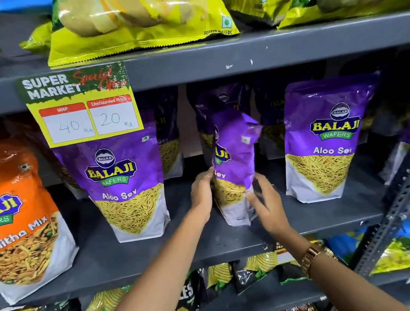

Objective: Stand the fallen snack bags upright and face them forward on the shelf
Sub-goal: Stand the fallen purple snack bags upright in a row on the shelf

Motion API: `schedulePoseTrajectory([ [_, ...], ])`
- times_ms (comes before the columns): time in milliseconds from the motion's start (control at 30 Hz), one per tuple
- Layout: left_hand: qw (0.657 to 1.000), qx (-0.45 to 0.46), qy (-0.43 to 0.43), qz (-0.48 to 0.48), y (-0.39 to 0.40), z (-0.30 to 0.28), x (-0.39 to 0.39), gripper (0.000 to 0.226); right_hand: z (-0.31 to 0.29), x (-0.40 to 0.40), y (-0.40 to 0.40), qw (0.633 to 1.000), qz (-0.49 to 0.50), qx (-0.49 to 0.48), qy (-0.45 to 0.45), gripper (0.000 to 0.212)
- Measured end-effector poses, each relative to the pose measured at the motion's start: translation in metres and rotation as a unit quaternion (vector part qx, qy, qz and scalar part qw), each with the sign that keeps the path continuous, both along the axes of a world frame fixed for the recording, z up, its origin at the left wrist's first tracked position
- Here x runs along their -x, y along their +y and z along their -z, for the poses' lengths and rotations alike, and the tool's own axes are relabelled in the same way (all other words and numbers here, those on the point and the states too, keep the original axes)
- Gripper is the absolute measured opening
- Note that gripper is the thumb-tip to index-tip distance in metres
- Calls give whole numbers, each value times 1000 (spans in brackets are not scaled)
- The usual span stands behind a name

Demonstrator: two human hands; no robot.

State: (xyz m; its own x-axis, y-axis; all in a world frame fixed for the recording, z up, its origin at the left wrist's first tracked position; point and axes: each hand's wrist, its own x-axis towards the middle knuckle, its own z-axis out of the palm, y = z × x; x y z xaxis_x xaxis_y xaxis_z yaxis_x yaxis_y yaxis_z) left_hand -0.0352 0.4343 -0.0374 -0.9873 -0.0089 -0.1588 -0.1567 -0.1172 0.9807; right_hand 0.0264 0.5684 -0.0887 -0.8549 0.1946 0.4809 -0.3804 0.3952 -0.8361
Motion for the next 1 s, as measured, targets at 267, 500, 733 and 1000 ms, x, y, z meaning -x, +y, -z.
schedulePoseTrajectory([
  [267, 973, 5, 112, -200, 18, 13, -27, 21, -1, 26, 28, 973, 34, 189, -129, 29],
  [500, 999, -5, 48, 4, 1, 19, 3, 61, 19, 4, 18, 990, -10, 88, -110, 45],
  [733, 992, 79, 87, -54, 4, 39, -19, 49, 7, 24, 26, 955, -86, 248, -137, 46],
  [1000, 990, 98, 91, -35, 2, 34, -27, 48, 13, 25, 26, 952, -68, 266, -138, 44],
])
